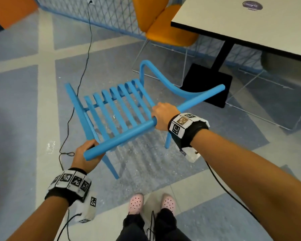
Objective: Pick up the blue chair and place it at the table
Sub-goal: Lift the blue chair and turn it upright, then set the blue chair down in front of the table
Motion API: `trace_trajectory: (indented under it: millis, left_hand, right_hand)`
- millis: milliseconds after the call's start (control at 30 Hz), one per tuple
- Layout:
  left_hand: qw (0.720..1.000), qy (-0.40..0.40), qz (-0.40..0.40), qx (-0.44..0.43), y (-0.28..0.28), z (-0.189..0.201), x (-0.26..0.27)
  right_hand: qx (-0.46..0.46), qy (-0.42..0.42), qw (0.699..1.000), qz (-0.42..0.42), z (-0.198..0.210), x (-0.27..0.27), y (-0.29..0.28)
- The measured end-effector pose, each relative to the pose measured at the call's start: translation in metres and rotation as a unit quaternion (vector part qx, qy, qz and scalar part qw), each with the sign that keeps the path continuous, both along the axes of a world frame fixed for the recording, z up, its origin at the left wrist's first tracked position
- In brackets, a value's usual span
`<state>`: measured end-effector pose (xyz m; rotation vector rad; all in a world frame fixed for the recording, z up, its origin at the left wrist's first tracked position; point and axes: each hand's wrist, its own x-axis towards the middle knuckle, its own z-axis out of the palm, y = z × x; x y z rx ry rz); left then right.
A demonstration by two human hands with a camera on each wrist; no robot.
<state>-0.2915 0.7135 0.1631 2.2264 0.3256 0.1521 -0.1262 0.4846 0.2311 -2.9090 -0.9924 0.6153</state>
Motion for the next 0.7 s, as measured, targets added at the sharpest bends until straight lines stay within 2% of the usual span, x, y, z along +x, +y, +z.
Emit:
trace_trajectory:
  millis: [100, 200, 300, 400, 500, 600, 700]
  left_hand:
    - [0.998, 0.063, 0.006, 0.014, 0.015, -0.002, -0.020]
    - [0.994, 0.106, 0.022, 0.028, 0.023, -0.009, -0.040]
    - [0.990, 0.135, 0.007, 0.028, 0.029, -0.005, -0.043]
    - [0.987, 0.148, -0.038, 0.052, 0.022, 0.017, -0.041]
    - [0.974, 0.157, -0.059, 0.149, -0.008, 0.038, -0.027]
    - [0.947, 0.154, -0.082, 0.270, -0.038, 0.034, -0.001]
    - [0.923, 0.181, -0.094, 0.328, -0.046, 0.032, 0.008]
  right_hand:
    - [0.034, 0.055, 0.998, -0.007, -0.013, -0.003, 0.009]
    - [0.043, 0.033, 0.998, 0.016, -0.028, -0.002, 0.016]
    - [-0.001, 0.004, 1.000, 0.002, -0.033, 0.013, 0.006]
    - [-0.067, -0.022, 0.996, -0.055, -0.025, 0.046, -0.032]
    - [-0.084, -0.011, 0.989, -0.124, -0.011, 0.068, -0.059]
    - [-0.063, 0.016, 0.990, -0.123, -0.011, 0.060, -0.063]
    - [-0.051, 0.010, 0.992, -0.119, -0.019, 0.036, -0.078]
